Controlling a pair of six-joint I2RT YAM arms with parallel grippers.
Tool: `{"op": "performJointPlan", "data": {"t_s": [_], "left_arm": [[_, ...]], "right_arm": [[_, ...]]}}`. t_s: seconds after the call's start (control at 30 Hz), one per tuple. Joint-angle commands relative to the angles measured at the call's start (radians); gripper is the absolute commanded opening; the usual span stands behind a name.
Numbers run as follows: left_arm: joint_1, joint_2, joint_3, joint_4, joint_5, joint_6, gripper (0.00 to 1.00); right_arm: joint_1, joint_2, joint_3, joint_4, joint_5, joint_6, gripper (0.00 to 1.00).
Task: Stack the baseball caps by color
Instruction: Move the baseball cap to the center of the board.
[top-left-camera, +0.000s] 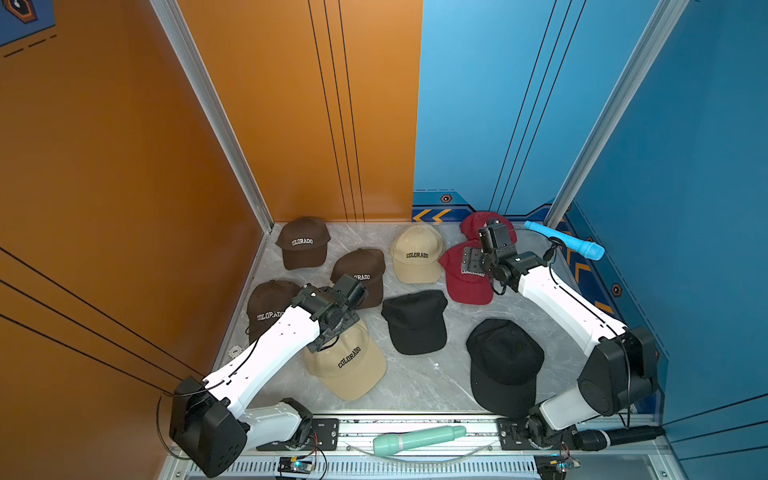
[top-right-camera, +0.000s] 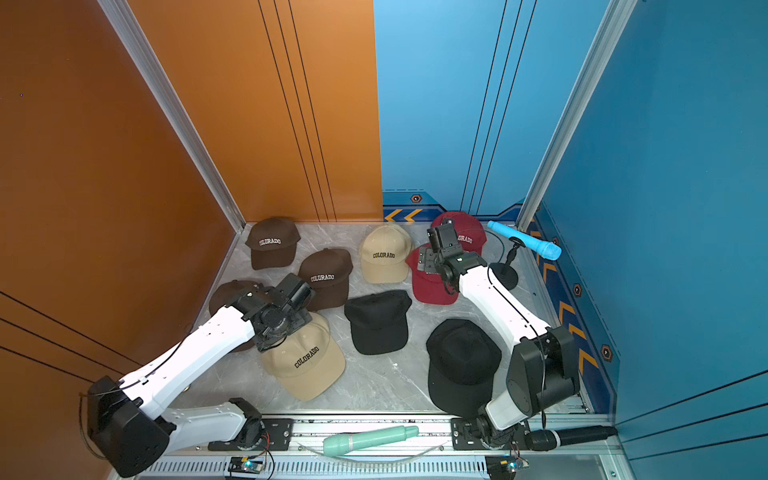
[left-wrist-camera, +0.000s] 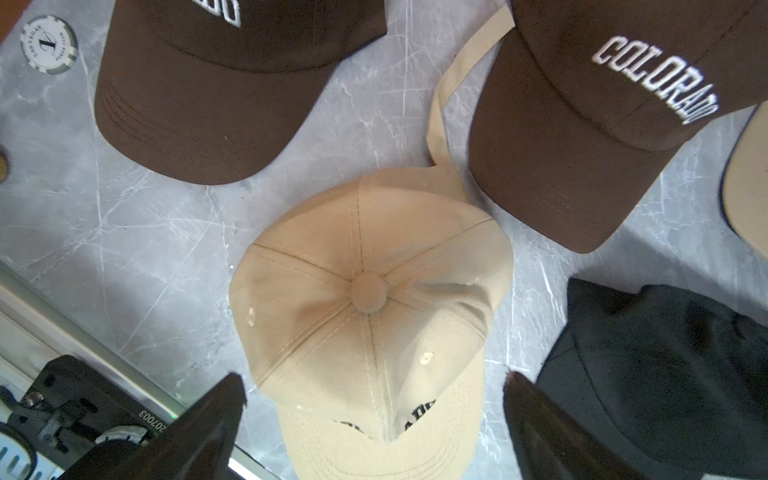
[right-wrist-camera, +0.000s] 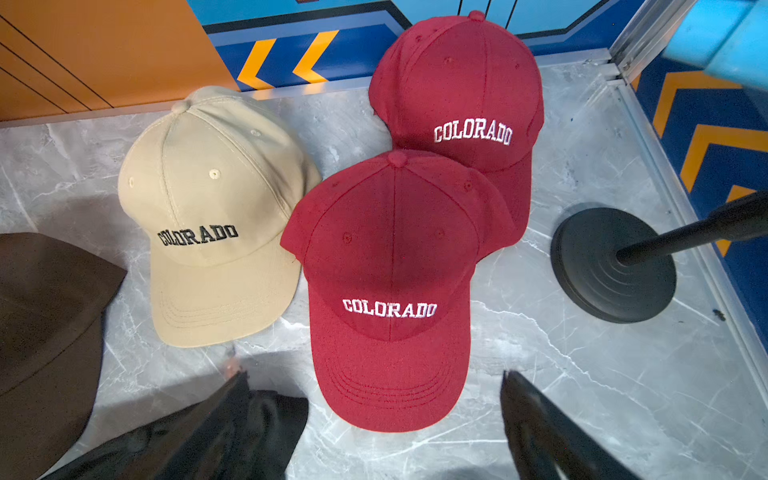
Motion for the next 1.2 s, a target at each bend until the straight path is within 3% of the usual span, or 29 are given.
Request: {"op": "performJointPlan", "data": {"t_s": [0.0, 0.47, 0.6, 0.8, 1.17], "left_arm": [[0.028, 0.003, -0.005, -0.063, 0.054, 0.024, 0.98], [0.070, 0.115, 0.013, -0.062, 0.108, 0.091, 0.97], [0.089, 0.122, 0.010, -0.061, 0.095, 0.118, 0.89], [0.113, 0.145, 0.007, -0.059, 0.102, 0.153, 0.88], [0.118, 0.195, 0.016, -0.051, 0.111, 0.173, 0.69]], "right_arm": [[0.000, -0.028, -0.003, -0.031, -0.010, 0.022, 0.95], [-0.002, -0.028, -0.039, 0.018, -0.014, 0.050, 0.95], [-0.002, -0.022, -0.038, 0.022, -0.022, 0.050, 0.95], [-0.002, -0.015, -0.026, 0.019, -0.026, 0.045, 0.95], [-0.002, 0.011, 0.015, -0.002, -0.029, 0.027, 0.95]]}}
